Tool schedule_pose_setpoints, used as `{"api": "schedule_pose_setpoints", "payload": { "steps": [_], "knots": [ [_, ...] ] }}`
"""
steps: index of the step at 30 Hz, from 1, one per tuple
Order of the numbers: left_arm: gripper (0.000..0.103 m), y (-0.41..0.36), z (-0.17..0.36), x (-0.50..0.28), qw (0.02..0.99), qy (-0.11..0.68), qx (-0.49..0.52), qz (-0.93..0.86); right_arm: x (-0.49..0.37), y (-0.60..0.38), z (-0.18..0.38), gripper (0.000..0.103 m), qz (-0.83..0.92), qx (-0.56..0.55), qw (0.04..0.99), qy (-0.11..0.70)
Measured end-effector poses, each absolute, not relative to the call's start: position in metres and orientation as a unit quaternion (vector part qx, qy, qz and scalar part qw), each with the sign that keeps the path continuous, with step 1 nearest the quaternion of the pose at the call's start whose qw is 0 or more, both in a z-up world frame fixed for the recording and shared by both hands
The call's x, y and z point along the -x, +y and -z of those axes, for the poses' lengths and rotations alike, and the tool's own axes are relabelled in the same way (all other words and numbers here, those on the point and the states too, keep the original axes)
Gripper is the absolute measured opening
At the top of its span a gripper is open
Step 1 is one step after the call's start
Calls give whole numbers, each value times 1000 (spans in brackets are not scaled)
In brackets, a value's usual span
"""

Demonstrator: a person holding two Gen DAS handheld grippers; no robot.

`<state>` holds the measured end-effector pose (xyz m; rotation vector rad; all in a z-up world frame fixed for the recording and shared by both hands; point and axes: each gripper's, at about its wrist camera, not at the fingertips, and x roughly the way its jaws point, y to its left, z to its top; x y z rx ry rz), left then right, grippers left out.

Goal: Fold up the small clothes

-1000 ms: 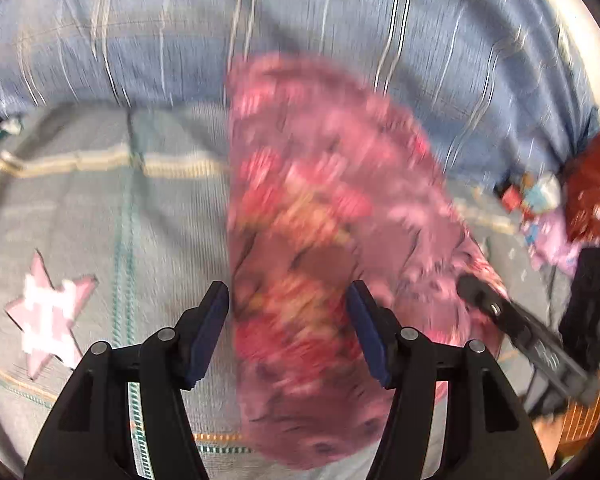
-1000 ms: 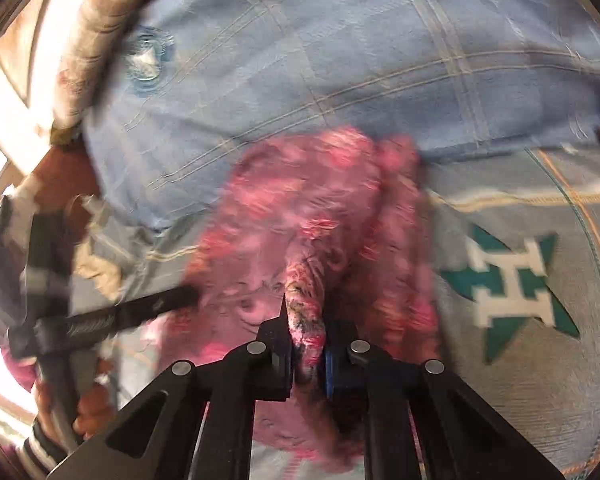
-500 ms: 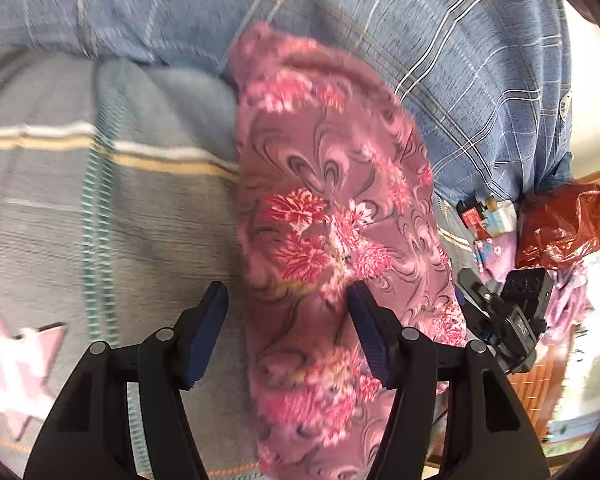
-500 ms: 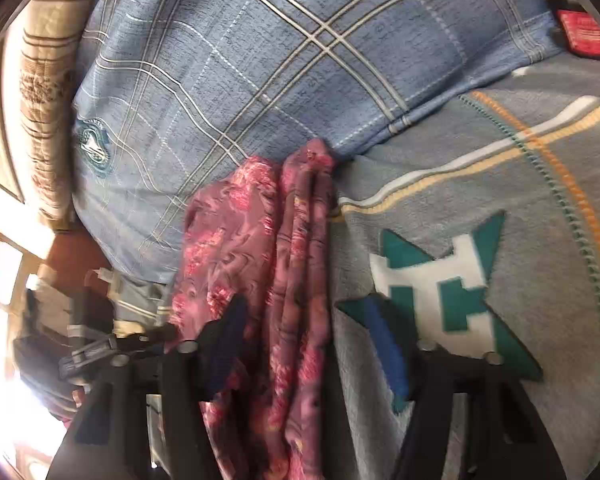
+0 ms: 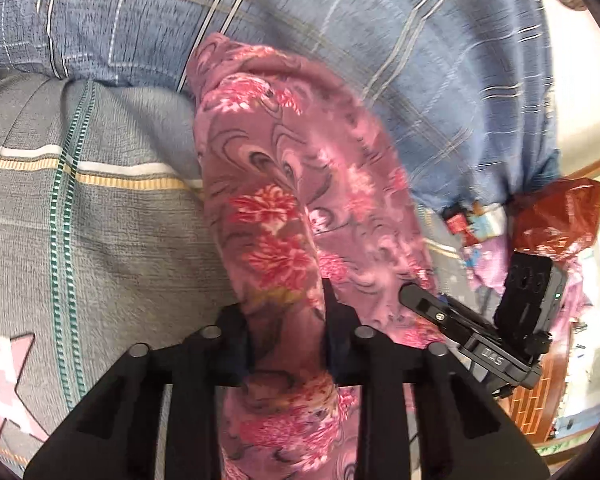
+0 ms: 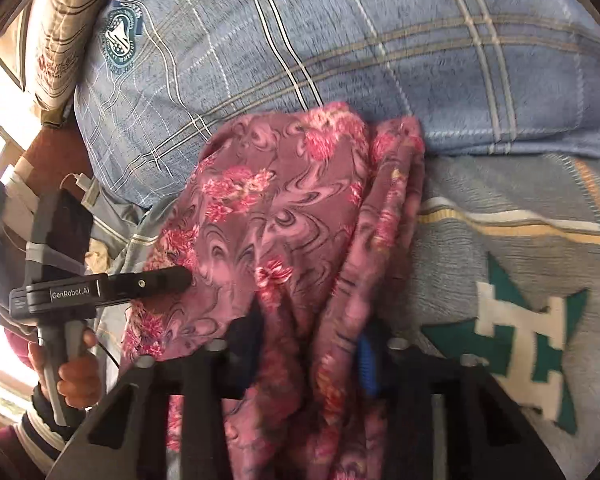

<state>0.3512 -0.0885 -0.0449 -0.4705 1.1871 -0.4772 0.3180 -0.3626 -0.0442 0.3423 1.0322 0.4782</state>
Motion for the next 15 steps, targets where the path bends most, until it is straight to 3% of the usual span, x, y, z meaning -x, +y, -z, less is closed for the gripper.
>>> {"api": "schedule_pose_setpoints", "payload": {
  "steps": [4, 11, 15],
  "knots": [
    [21, -87, 21, -335, 784, 532, 214, 236, -298, -353, 16, 21, -239, -167, 835, 467],
    [21, -46, -33, -297, 797, 495, 232, 256, -258, -324, -51, 21, -282, -192, 845, 412],
    [22, -11, -37, -269, 808, 488, 222, 246, -235, -311, -54, 23, -308, -234, 834, 395]
  ]
}}
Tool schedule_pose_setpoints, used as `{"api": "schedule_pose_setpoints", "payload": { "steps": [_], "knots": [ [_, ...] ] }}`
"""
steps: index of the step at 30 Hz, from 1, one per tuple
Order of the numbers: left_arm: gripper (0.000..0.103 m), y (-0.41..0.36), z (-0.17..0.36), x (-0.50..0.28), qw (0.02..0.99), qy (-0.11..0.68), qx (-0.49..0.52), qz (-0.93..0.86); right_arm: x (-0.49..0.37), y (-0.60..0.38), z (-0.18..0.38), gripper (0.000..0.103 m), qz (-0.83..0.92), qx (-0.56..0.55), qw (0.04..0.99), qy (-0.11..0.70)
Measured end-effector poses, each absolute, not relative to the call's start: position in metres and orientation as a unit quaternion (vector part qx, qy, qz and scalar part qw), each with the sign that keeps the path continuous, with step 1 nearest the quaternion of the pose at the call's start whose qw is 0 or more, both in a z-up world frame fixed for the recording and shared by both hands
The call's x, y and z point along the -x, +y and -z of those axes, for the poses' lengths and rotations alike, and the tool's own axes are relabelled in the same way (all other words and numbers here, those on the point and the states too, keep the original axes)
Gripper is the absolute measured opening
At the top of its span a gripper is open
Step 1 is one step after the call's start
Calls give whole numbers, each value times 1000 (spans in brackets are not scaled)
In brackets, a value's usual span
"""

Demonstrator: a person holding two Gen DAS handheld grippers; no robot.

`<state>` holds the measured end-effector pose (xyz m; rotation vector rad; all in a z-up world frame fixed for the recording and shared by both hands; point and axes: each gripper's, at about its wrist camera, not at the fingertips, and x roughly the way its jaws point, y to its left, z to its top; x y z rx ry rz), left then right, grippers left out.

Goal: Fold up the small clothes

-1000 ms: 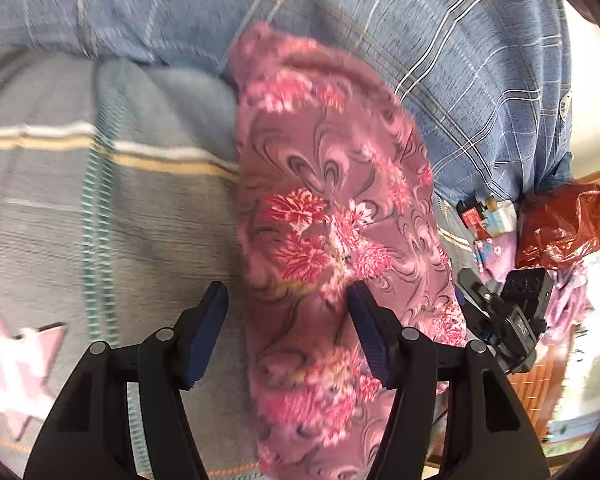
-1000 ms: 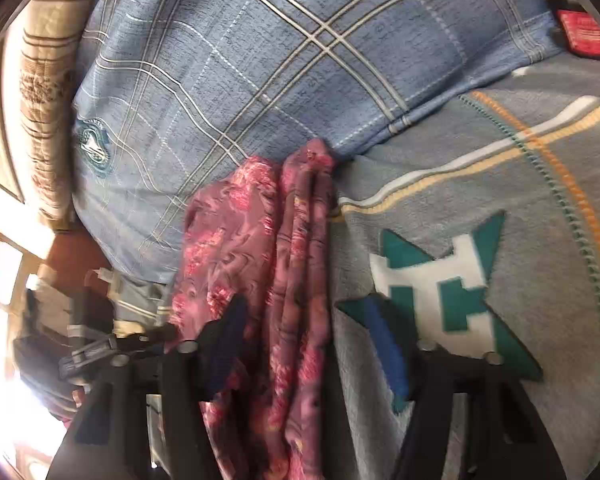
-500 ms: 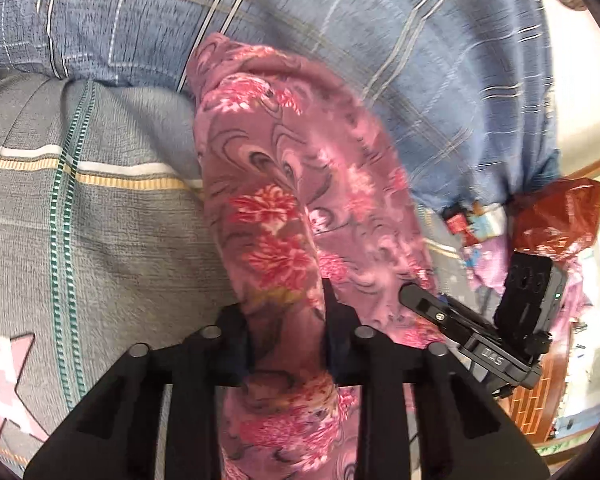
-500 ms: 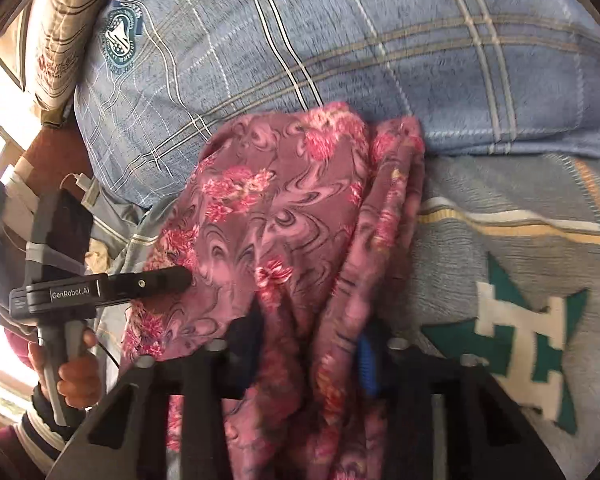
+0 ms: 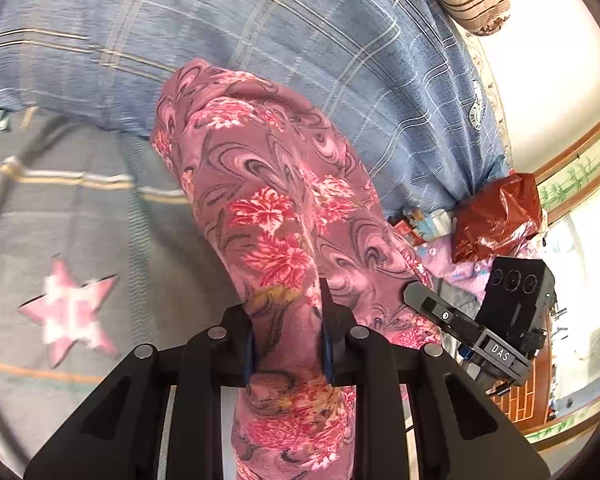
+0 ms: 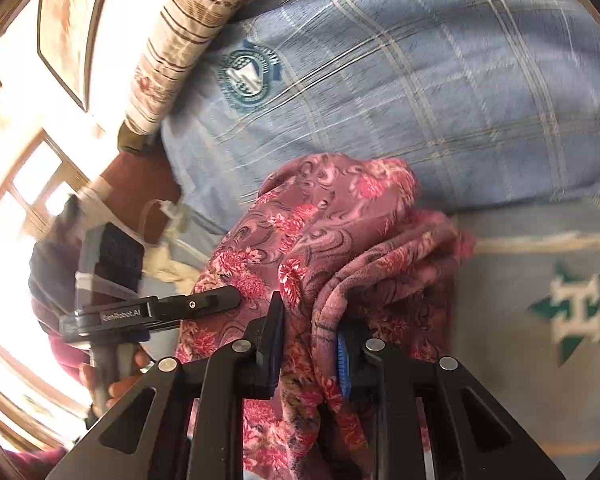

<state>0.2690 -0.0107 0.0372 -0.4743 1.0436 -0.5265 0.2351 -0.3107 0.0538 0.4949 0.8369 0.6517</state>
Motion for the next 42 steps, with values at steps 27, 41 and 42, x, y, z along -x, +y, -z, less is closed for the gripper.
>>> {"api": "schedule_pose_setpoints", "payload": {
  "steps": [27, 41, 42],
  "knots": [
    [67, 36, 30, -218, 857, 493, 98, 110, -210, -295, 20, 77, -208, -186, 847, 453],
    [88, -5, 37, -104, 869, 479, -118, -15, -82, -277, -9, 101, -11, -37, 875, 482],
    [88, -4, 37, -98, 870, 482, -105, -1, -77, -273, -12, 101, -10, -25, 881, 472]
  ]
}}
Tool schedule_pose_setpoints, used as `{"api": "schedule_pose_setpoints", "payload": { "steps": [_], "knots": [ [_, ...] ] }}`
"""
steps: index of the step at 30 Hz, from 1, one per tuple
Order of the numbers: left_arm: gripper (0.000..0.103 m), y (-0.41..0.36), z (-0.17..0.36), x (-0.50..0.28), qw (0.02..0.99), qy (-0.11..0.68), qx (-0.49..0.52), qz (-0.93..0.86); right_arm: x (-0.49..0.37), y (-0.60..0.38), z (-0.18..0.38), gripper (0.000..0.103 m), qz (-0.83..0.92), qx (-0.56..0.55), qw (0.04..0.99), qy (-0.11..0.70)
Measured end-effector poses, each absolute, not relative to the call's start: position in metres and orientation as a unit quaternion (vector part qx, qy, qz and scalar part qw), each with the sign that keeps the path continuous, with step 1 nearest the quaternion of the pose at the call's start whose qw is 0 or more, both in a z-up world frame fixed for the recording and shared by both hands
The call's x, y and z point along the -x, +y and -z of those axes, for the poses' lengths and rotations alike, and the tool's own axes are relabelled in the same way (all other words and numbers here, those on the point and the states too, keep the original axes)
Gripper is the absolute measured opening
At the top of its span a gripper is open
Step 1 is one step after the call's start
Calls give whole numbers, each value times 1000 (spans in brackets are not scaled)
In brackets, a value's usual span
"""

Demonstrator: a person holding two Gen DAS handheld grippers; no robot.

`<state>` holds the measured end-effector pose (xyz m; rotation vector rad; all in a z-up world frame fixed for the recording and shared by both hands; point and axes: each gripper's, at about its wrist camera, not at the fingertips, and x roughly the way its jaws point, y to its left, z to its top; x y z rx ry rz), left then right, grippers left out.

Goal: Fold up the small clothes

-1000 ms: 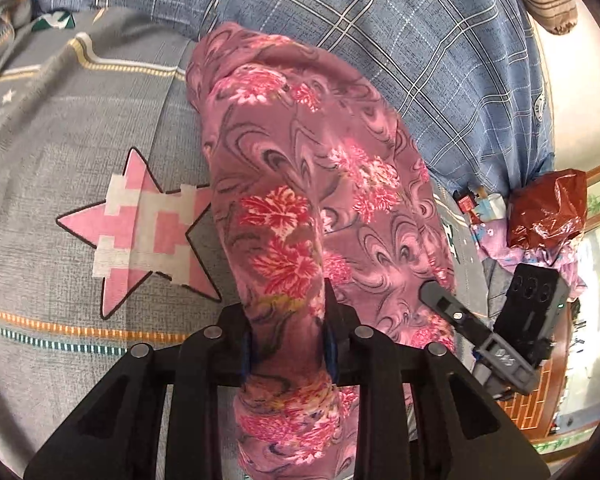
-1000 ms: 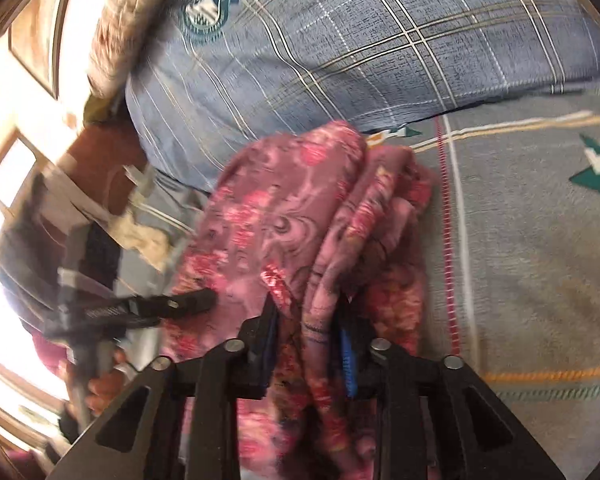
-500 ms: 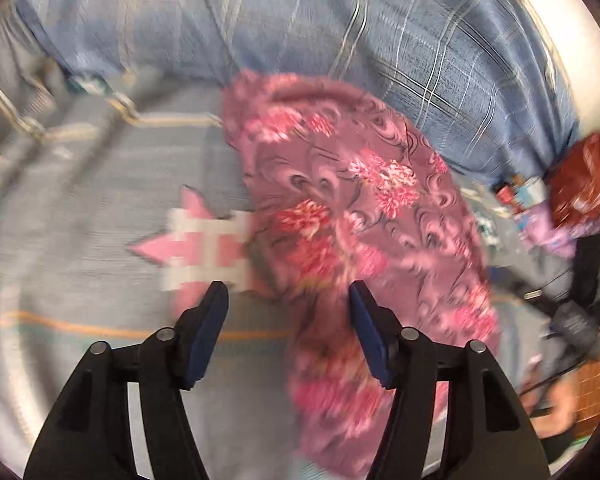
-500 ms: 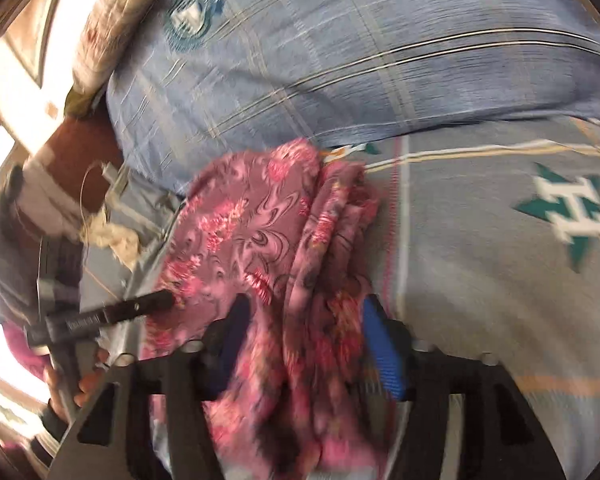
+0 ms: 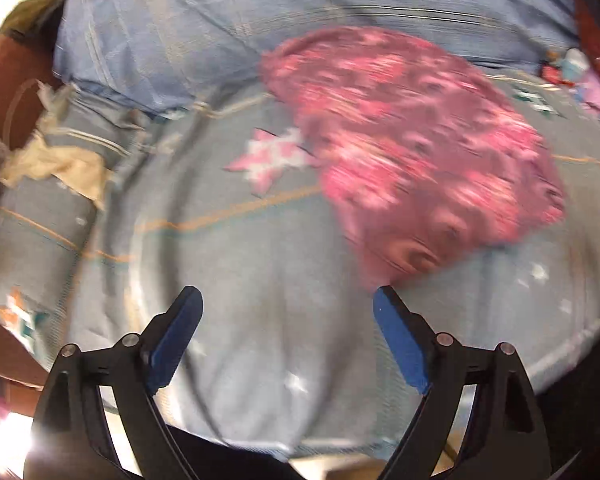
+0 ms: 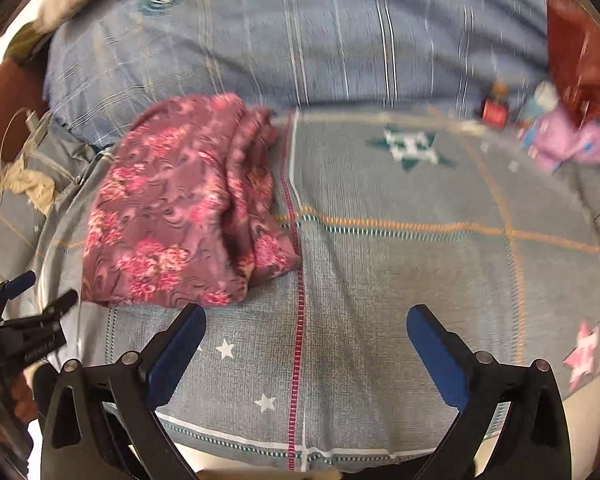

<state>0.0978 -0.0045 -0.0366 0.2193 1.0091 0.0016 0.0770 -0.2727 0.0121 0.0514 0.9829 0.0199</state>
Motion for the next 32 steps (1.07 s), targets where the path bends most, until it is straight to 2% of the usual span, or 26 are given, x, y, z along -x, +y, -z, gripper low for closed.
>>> {"api": "schedule_pose_setpoints", "payload": {
  "steps": [6, 10, 32],
  "knots": [
    [88, 1, 32, -76, 877, 476, -46, 45, -58, -252, -29, 102, -23, 28, 901, 433],
    [88, -4, 23, -69, 886, 456, -71, 42, -51, -240, -31, 102, -33, 70, 901, 426],
    [88, -39, 2, -53, 893, 429, -87, 106, -50, -240, -30, 102, -36, 59, 897, 437]
  ]
}}
